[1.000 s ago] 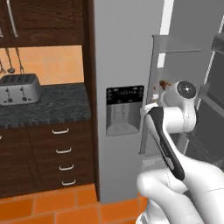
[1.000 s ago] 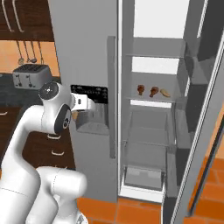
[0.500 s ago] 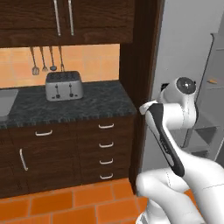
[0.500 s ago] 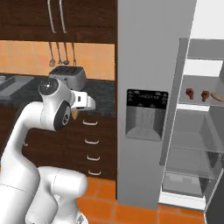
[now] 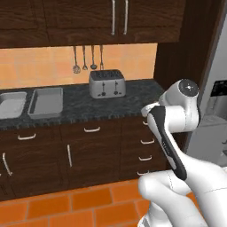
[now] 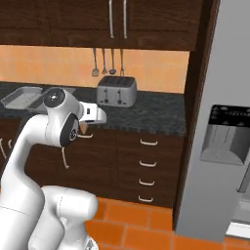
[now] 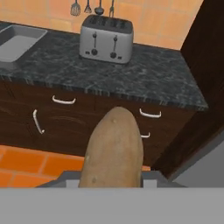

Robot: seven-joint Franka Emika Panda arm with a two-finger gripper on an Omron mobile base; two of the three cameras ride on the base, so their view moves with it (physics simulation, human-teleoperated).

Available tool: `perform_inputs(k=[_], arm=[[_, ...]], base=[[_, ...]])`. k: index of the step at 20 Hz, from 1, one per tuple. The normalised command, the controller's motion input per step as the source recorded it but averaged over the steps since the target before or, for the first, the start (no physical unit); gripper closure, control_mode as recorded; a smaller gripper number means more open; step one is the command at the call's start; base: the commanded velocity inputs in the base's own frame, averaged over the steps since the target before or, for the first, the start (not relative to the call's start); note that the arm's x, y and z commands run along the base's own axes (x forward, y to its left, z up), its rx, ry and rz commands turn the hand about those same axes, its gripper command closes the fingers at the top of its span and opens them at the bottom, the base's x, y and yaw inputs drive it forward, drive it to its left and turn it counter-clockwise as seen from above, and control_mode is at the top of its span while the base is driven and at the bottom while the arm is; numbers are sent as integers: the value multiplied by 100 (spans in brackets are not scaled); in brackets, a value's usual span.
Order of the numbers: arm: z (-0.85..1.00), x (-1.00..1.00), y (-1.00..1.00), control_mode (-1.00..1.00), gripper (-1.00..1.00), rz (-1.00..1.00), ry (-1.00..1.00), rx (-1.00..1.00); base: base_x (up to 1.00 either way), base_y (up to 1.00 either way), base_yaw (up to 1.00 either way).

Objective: Place one sweet potato and one chicken drumstick in each tupperware on the nearby counter, to pack two identical lunches.

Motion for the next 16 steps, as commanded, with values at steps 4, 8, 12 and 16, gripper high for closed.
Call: perform_inputs(k=[4, 8, 12, 16], arm=[[0, 0, 0, 100, 100, 0, 0, 0], [0, 0, 0, 100, 100, 0, 0, 0], [0, 0, 0, 100, 100, 0, 0, 0], [0, 0, 0, 100, 100, 0, 0, 0]], base=[[26, 100, 0], [76, 100, -8], [77, 100, -7], [56, 100, 0]])
